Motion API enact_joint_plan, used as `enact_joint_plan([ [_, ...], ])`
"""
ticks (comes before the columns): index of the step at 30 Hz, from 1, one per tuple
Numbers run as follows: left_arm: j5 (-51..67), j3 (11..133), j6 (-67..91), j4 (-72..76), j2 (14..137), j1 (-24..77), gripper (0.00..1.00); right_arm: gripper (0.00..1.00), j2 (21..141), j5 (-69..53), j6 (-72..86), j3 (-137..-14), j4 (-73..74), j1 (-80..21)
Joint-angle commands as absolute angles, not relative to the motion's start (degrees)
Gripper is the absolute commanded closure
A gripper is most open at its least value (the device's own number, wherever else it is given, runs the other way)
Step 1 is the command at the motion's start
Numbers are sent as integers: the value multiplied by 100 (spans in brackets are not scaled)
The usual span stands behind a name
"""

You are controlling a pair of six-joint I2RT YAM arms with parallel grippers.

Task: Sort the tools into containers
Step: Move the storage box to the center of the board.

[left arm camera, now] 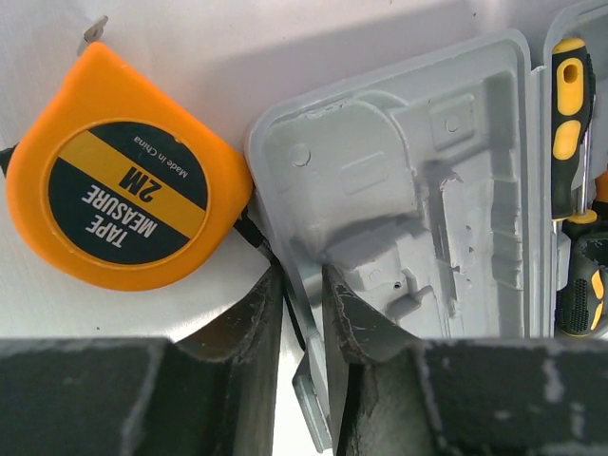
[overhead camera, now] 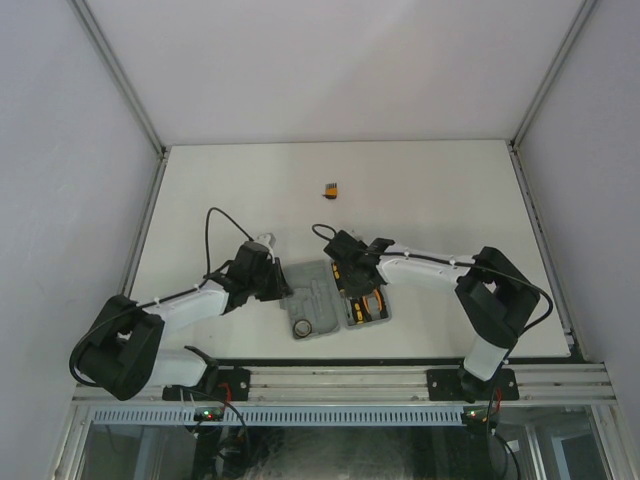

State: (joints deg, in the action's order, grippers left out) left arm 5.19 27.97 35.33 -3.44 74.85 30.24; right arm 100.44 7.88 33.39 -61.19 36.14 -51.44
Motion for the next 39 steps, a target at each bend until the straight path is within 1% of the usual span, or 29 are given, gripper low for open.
enact_joint_plan([
  [1, 687, 2971, 3465, -127, 7565, 3134, 73, 100, 10836, 130, 3344, -5136, 4070, -5200],
  [5, 701, 2970, 3446, -225, 7472, 3134, 68, 100, 10342, 508, 3343, -5136, 4188, -4919],
  [8, 814, 3004, 3428, -263, 7342, 3132, 56, 100, 10083, 743, 3254, -5141, 4228, -4645],
  [10, 857, 3071, 3432, -295, 7211, 3129, 50, 100, 9954, 794, 3193, -5134, 4183, -4476],
  [13, 829, 3212, 3444, -450, 6960, 3135, 46, 100, 9767, 927, 3125, -5134, 4118, -4291],
  [21, 880, 3487, 3441, -703, 6835, 3129, 45, 85, 9340, 1217, 2725, -5142, 3989, -3925],
  [26, 1053, 3485, 3426, -644, 7042, 3129, 47, 75, 8987, 1182, 2398, -5249, 3751, -3783],
  [28, 1165, 3490, 3443, -589, 7117, 3131, 48, 69, 8825, 1141, 2256, -5340, 3674, -3759],
  [29, 1259, 3483, 3464, -520, 7150, 3137, 48, 66, 8725, 1079, 2200, -5385, 3653, -3742],
  [31, 1423, 3480, 3492, -390, 7220, 3133, 47, 62, 8468, 890, 2094, -5466, 3603, -3674],
  [37, 1591, 3549, 3499, -250, 7286, 3186, 46, 54, 7583, 614, 2039, -5542, 3494, -3686],
  [39, 1592, 3580, 3500, -231, 7305, 3203, 46, 49, 7255, 617, 2186, -5468, 3428, -3749],
])
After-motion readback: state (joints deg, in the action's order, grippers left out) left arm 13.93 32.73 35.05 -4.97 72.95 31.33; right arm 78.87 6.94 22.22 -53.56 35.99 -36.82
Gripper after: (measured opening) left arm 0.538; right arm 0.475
